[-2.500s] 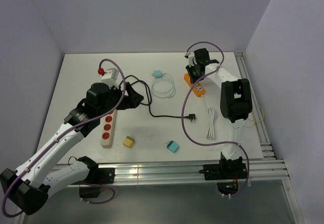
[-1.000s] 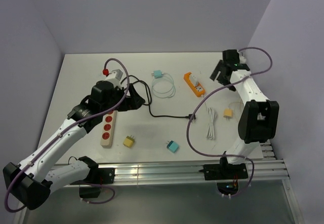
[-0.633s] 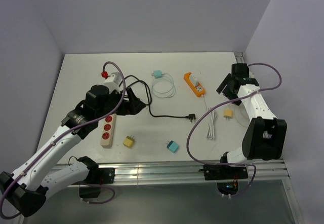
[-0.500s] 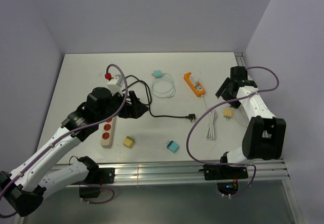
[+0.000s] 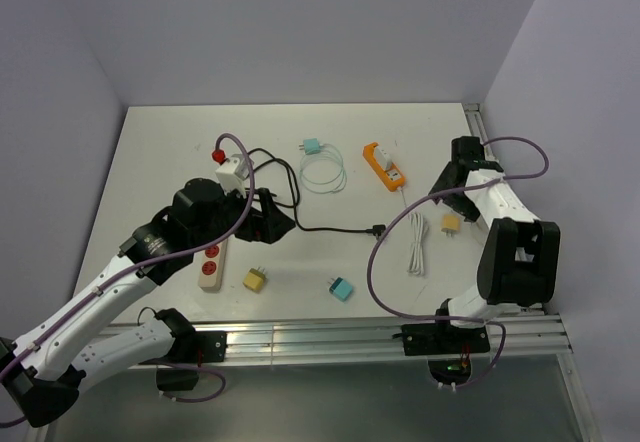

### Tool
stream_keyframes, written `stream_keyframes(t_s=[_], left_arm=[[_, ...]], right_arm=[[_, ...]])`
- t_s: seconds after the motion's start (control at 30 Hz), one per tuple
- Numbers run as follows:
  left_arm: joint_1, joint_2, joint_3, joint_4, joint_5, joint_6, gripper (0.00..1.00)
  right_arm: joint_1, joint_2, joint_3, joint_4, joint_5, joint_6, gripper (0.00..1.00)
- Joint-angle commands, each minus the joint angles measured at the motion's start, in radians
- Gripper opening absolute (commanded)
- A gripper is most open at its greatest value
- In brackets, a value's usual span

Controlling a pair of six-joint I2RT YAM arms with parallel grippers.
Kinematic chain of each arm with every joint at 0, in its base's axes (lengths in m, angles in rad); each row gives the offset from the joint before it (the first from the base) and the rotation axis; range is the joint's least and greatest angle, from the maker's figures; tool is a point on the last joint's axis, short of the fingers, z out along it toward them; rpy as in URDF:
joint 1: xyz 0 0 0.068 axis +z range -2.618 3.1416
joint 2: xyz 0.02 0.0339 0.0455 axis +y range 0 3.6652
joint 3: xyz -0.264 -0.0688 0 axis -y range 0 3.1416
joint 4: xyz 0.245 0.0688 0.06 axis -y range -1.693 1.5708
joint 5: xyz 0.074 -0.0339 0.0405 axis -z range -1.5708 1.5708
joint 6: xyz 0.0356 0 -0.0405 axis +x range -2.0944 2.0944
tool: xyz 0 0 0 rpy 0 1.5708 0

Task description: Insert the plug

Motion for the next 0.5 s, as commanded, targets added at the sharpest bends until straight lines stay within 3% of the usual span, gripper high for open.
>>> stream_keyframes(t_s=[0.0, 0.47], left_arm=[[-0.007, -0.015, 0.033, 0.0, -0.012, 0.023, 0.94], [-0.004, 0.008, 0.045, 0.001, -0.038, 0.017, 0.94]], right_arm=[[-0.026, 0.033, -0.002, 0.025, 0.06, -0.026, 0.89], [-0.069, 0.162, 0.007, 0.073, -0.018, -0.093, 0.81]])
